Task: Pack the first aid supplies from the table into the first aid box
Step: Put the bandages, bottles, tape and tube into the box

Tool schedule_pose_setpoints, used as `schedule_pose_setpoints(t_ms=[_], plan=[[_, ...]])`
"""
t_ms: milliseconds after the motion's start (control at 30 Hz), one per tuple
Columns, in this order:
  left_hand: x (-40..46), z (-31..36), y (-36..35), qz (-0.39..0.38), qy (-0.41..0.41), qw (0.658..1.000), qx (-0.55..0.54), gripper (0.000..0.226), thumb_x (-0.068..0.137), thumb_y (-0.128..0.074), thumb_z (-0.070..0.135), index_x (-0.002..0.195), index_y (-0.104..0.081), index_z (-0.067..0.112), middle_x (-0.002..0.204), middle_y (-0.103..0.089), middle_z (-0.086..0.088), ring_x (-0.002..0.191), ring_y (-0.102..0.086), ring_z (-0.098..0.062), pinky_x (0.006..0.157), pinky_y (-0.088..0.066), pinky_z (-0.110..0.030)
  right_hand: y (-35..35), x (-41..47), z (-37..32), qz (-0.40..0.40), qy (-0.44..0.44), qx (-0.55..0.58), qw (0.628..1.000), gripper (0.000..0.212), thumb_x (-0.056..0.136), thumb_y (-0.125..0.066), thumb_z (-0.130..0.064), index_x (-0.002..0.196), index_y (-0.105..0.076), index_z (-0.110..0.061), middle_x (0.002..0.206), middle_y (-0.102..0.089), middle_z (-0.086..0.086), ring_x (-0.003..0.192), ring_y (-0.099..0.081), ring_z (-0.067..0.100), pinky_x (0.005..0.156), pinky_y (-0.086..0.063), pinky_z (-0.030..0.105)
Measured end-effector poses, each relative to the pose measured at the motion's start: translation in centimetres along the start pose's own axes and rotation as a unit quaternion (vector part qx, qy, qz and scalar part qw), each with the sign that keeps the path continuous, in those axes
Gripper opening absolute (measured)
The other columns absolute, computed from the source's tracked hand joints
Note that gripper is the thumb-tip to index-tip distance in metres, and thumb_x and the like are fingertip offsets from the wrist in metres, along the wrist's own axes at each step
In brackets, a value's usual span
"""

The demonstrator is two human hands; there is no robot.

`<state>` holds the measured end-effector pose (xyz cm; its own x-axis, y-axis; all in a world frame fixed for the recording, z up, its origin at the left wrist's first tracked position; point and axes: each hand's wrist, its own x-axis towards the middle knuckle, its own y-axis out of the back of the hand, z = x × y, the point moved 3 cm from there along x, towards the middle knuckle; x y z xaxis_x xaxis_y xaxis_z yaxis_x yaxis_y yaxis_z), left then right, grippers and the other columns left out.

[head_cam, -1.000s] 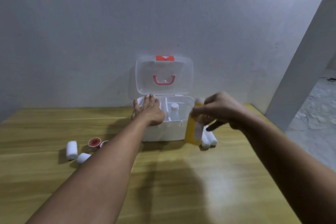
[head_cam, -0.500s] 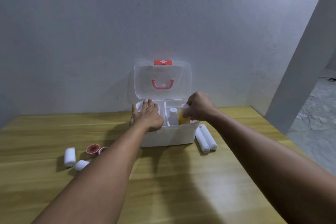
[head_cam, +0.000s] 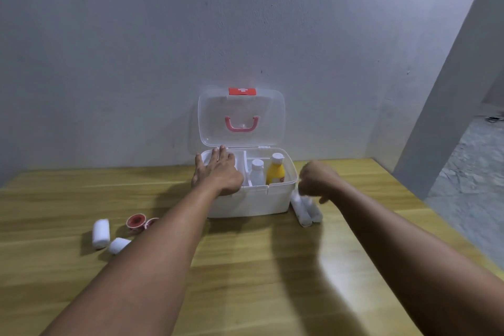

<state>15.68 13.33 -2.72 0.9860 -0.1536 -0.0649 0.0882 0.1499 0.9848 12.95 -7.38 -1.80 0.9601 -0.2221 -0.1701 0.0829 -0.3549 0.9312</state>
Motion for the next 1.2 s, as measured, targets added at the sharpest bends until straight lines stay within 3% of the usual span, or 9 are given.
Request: schedule_pose_setpoints(t_ms=[100, 267, 400, 500, 600, 900, 1033, 1133, 1200], plan=[[0.1, -0.1, -0.1, 0.002, -0.003, 1.000, 0.006, 0.069, 0.091, -0.027, 0.019, 0.155, 0.001, 0.016, 0.163, 0.017, -0.002, 0.150, 0.017, -0.017, 0.117, 0.013, -0.049, -2.1, -0.6, -0.1, -0.115, 0.035, -0.091, 0.989, 0.042, 0.075, -0.073, -0.016, 0.115, -0.063, -0.010, 0.111, -0.069, 0.009, 0.100, -0.067, 0.028, 0.080, -0.061, 0.042], [0.3, -0.1, -0.1, -0.003, 0.000, 1.000, 0.013, 0.069, 0.091, -0.025, 0.019, 0.155, 0.000, 0.016, 0.163, 0.016, -0.002, 0.150, 0.016, -0.016, 0.119, 0.012, -0.051, -2.1, -0.5, 0.6, -0.080, 0.018, -0.050, 0.995, 0.058, 0.073, -0.073, -0.016, 0.126, -0.053, -0.023, 0.121, -0.061, 0.008, 0.104, -0.063, 0.030, 0.075, -0.061, 0.044], [0.3, -0.1, -0.1, -0.003, 0.000, 1.000, 0.011, 0.069, 0.091, -0.026, 0.020, 0.155, 0.000, 0.015, 0.163, 0.016, -0.003, 0.150, 0.016, -0.016, 0.119, 0.012, -0.051, 0.9, -0.3, 1.6, 0.116, 0.012, 0.030, 0.993, 0.055, 0.069, -0.070, -0.020, 0.121, -0.051, -0.023, 0.107, -0.064, 0.012, 0.093, -0.065, 0.036, 0.076, -0.058, 0.040], [0.2, 0.0, 0.0, -0.005, 0.001, 1.000, 0.012, 0.069, 0.091, -0.026, 0.019, 0.155, 0.000, 0.015, 0.163, 0.016, -0.003, 0.150, 0.016, -0.017, 0.119, 0.012, -0.051, 3.7, -1.6, 1.0, 0.311, 0.066, 0.112, 0.941, 0.052, 0.074, -0.075, -0.026, 0.121, -0.053, -0.021, 0.110, -0.061, 0.016, 0.096, -0.061, 0.037, 0.079, -0.049, 0.039], [0.1, 0.0, 0.0, -0.004, 0.002, 1.000, 0.009, 0.070, 0.091, -0.026, 0.018, 0.155, 0.000, 0.015, 0.163, 0.016, -0.002, 0.150, 0.016, -0.016, 0.119, 0.012, -0.051, 4.4, -3.4, -0.9, 0.396, 0.161, 0.197, 0.882, 0.053, 0.075, -0.078, -0.027, 0.121, -0.054, -0.017, 0.113, -0.059, 0.016, 0.090, -0.061, 0.033, 0.076, -0.055, 0.044], [0.3, -0.1, -0.1, -0.001, -0.003, 1.000, 0.008, 0.069, 0.091, -0.026, 0.020, 0.155, -0.001, 0.014, 0.163, 0.016, -0.004, 0.150, 0.015, -0.018, 0.119, 0.012, -0.052, -2.4, -3.8, -2.7, 0.333, 0.281, 0.138, 0.889, 0.039, 0.083, -0.074, -0.023, 0.117, -0.058, -0.012, 0.117, -0.061, 0.015, 0.086, -0.063, 0.030, 0.068, -0.051, 0.034], [0.3, -0.1, -0.1, 0.001, -0.001, 1.000, 0.009, 0.069, 0.091, -0.026, 0.019, 0.155, -0.002, 0.014, 0.164, 0.015, -0.004, 0.151, 0.015, -0.017, 0.119, 0.012, -0.051, -2.9, -3.6, -2.2, 0.336, 0.267, 0.119, 0.896, 0.016, 0.091, -0.064, -0.023, 0.097, -0.070, -0.011, 0.094, -0.071, 0.013, 0.079, -0.063, 0.035, 0.067, -0.040, 0.030], [0.3, -0.1, -0.2, 0.005, -0.003, 1.000, 0.003, 0.070, 0.090, -0.026, 0.018, 0.155, -0.002, 0.014, 0.164, 0.015, -0.004, 0.151, 0.015, -0.017, 0.119, 0.012, -0.051, -3.0, -3.8, -2.1, 0.357, 0.267, 0.084, 0.891, 0.018, 0.086, -0.063, -0.028, 0.086, -0.074, -0.014, 0.085, -0.074, 0.006, 0.081, -0.065, 0.033, 0.075, -0.046, 0.036], [0.3, -0.2, -0.2, 0.008, -0.003, 1.000, -0.006, 0.069, 0.090, -0.025, 0.018, 0.155, -0.003, 0.014, 0.164, 0.013, -0.003, 0.151, 0.013, -0.017, 0.119, 0.011, -0.051, -2.6, -3.8, -2.2, 0.371, 0.265, 0.082, 0.887, 0.024, 0.083, -0.059, -0.029, 0.095, -0.073, -0.015, 0.101, -0.073, 0.006, 0.095, -0.063, 0.031, 0.083, -0.050, 0.040]])
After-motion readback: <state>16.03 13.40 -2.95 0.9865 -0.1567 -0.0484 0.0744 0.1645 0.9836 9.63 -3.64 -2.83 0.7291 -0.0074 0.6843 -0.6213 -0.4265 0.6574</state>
